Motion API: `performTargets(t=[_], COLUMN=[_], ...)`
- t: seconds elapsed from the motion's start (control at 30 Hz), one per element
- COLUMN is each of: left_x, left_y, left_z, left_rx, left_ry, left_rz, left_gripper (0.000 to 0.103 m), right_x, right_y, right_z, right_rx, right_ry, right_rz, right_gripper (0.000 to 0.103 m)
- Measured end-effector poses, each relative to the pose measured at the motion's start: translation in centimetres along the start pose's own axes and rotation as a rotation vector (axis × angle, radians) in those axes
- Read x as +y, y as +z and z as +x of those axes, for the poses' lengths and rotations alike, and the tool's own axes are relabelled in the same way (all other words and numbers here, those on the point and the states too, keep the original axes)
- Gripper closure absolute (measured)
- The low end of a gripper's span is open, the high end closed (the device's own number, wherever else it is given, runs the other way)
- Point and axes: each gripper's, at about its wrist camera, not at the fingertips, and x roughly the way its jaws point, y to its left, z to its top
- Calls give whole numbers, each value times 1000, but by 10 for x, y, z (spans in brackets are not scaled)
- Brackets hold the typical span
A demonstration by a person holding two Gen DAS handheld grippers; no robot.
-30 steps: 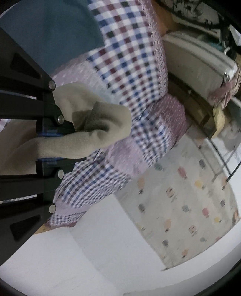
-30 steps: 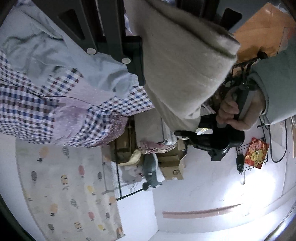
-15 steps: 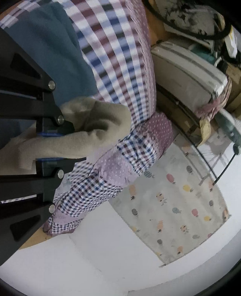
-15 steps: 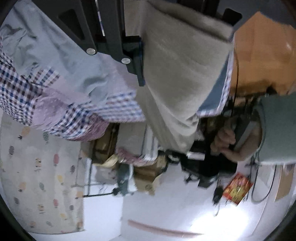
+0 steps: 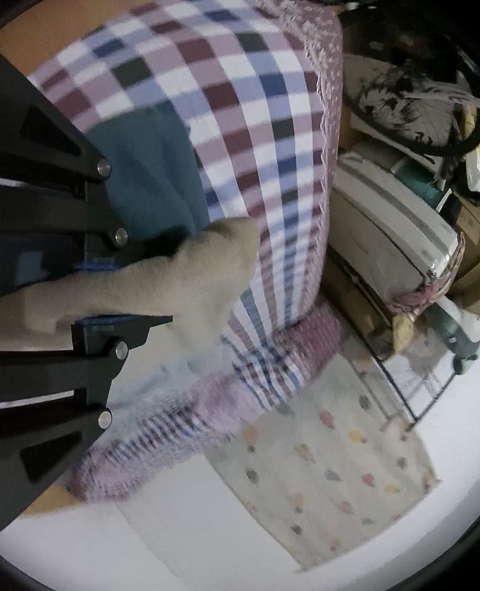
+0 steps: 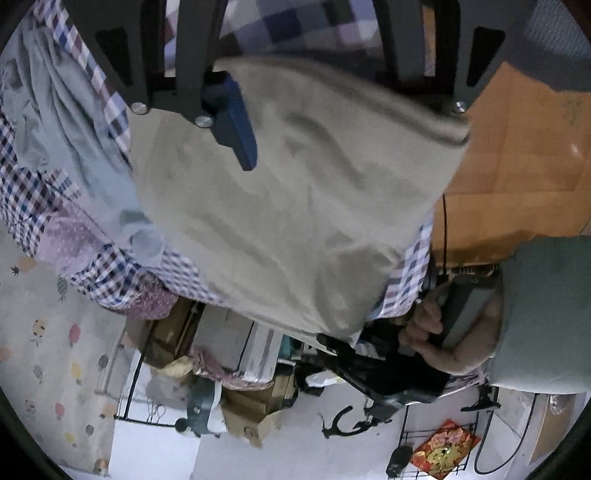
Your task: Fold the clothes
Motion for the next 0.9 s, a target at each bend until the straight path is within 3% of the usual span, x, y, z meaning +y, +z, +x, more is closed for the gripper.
performTargets(t=[0.1,0.2,0.3,0.43,0.6,0.9], left_x=[6,12,14,-9,-81,-257], left_y=[-5,-7,-8,-19,-50,-135], left_z=[-7,-21,-44,-76,-101,-130], left_rx=[-13,-49,-91,-142,-163,-103], left_ry=[80,154,213,222,142,-123], left_rz=[37,53,53,139,295,514], left_gripper=[65,47,41,30,20,17], right_x=[-1,-4,-13,-29,-55,-95], right_y=[-7,-15,-21,-30,-39,-65], right_z=[-12,-30,-56,-107,-169,-294], right_rx=[19,28,18,2,-11,-88], right_ry=[31,50,65,13,-131,-428], right_rz=[10,30,86,217,374,562], right_gripper=[29,26,23,20,18,10])
